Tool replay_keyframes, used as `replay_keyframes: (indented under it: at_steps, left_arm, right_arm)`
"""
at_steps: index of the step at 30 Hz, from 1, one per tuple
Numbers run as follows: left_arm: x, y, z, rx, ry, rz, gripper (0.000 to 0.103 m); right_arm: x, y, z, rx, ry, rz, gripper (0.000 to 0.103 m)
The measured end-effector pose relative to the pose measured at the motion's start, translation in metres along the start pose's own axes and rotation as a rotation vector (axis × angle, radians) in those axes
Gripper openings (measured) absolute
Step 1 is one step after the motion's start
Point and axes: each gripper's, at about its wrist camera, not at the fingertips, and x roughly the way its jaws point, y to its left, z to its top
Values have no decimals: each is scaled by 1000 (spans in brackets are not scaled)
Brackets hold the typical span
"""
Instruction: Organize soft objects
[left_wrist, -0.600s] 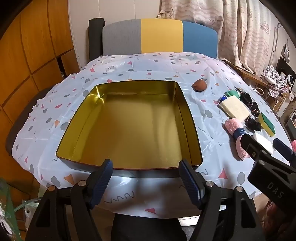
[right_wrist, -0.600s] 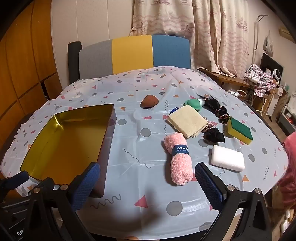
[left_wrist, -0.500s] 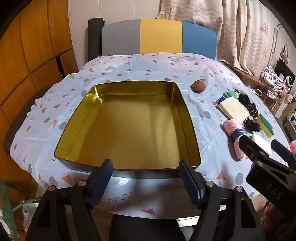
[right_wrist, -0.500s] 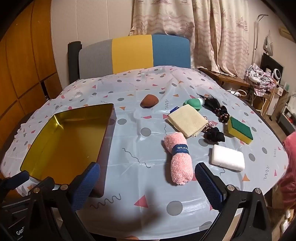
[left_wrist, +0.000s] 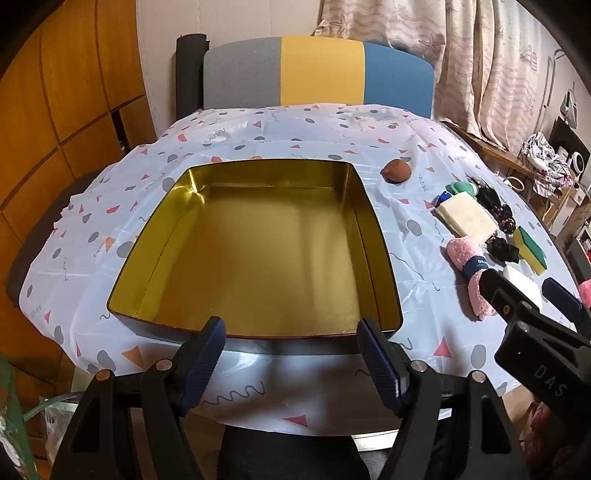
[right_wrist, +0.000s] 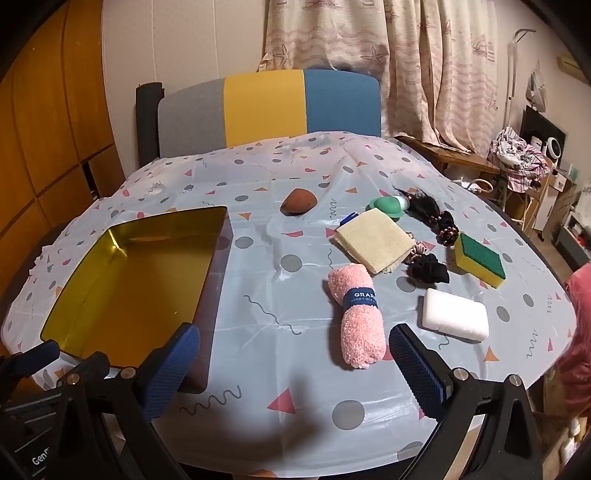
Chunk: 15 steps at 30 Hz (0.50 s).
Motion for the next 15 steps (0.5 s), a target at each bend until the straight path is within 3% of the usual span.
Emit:
replay_keyframes:
  at_steps: [15]
  left_arm:
    - [0,-2,0,8,-3,-3,75]
  right_arm:
    - [1,1,-1,-5,5,1,103]
